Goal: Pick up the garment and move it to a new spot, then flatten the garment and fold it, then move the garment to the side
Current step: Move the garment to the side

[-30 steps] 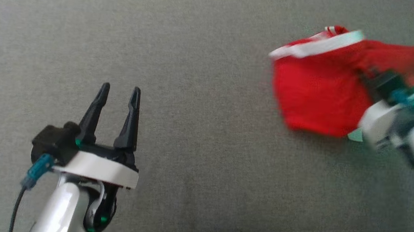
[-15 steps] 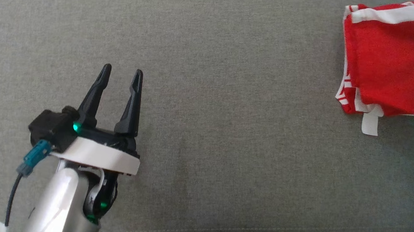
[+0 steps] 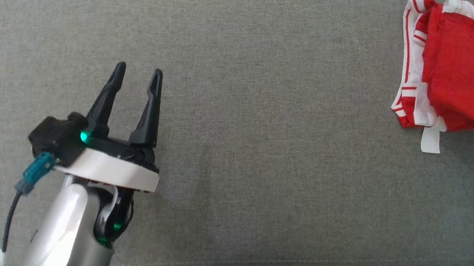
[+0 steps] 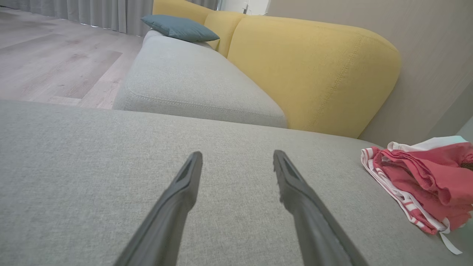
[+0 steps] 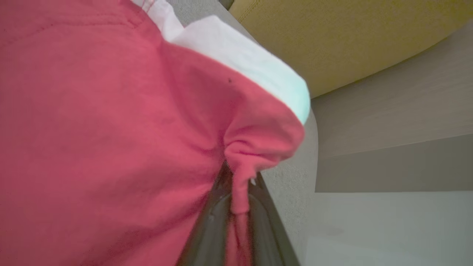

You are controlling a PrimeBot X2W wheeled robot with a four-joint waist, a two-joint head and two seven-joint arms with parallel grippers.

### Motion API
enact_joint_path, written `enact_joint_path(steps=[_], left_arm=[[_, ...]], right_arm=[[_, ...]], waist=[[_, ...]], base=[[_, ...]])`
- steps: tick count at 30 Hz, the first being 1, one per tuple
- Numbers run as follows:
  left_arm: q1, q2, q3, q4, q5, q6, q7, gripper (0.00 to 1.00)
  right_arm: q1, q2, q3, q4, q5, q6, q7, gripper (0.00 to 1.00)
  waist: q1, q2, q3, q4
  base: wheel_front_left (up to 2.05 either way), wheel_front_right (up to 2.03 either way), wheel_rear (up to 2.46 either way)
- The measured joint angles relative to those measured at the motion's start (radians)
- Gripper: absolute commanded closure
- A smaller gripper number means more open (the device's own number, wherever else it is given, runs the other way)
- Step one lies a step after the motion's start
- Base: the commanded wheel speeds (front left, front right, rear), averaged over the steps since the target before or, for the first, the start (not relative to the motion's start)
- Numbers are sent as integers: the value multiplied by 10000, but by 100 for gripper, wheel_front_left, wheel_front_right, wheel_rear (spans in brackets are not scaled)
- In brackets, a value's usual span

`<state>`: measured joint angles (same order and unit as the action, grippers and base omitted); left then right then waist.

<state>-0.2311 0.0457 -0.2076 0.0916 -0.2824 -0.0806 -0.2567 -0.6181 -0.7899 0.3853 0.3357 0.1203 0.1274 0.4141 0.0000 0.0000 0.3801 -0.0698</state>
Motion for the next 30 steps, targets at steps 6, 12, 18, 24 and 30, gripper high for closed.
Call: enact_joint_path(steps=[6,12,18,24,30], left_arm=[[-90,-4,36,17,138,-86,0,0],[-190,-6,44,61,167,-88,0,0],[-214,-12,94,81,155,-88,0,0],[-189,-13,111,100,69,-69,0,0],[-63,-15,209,71,50,33,0,0]], right_arm=[[24,221,-334,-232,-374,0,-2,100],[162,558,-865,-309,-604,0,-151,13],[169,872,-1350,-395,-869,0,-314,0],[171,1172,-1833,-562,-1298,0,-470,0],[162,2359,-2355,-963,-1411,0,-1398,0]], waist=[[0,0,111,-41],[0,0,110,-22],[0,0,0,4],[0,0,-360,65],[0,0,-824,122]], base=[[0,0,0],[0,0,0],[0,0,0],[0,0,0],[0,0,0]])
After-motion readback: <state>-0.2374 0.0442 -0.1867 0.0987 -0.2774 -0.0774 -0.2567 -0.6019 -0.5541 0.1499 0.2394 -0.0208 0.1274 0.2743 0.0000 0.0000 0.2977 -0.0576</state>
